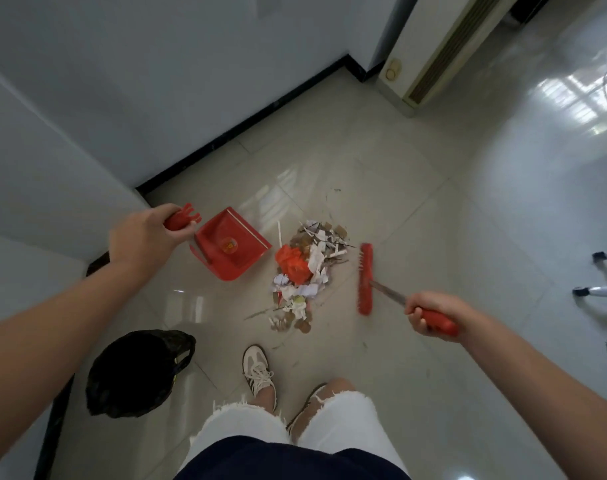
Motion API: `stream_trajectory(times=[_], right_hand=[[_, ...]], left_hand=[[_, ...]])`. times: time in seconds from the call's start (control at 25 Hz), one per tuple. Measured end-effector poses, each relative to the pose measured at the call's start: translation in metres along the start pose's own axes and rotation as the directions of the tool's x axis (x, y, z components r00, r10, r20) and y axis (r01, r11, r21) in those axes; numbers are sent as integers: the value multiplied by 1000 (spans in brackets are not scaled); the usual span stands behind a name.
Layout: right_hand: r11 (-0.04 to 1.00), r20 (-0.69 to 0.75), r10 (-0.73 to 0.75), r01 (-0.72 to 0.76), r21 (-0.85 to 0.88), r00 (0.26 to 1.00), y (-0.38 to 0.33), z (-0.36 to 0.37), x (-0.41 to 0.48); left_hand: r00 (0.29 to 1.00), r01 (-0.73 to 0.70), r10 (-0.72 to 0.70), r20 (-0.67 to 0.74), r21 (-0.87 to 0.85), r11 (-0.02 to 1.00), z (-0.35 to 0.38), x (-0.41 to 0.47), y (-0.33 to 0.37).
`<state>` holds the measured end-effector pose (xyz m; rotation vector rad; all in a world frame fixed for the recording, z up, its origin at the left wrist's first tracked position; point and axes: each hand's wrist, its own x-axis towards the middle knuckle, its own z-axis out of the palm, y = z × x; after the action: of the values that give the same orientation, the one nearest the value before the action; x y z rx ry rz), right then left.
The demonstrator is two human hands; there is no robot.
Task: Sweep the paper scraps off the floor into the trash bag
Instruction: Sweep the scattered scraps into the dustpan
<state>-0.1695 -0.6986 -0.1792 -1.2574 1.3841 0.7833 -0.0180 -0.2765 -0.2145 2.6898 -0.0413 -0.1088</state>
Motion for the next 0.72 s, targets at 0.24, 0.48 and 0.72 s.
stream_trajectory(times=[0.24, 0.48, 0.72], right_hand=[[796, -110, -329, 213, -567, 938, -71, 0, 12], [505, -44, -426, 197, -840, 904, -183, 6, 102], [395, 37, -362, 189, -899, 932, -241, 4, 179]], left_hand=[[994, 104, -105, -5, -32, 994, 5, -13, 7], [957, 281, -282, -73, -19, 959, 28, -50, 30], [867, 491, -488, -100, 8, 871, 47, -68, 81]])
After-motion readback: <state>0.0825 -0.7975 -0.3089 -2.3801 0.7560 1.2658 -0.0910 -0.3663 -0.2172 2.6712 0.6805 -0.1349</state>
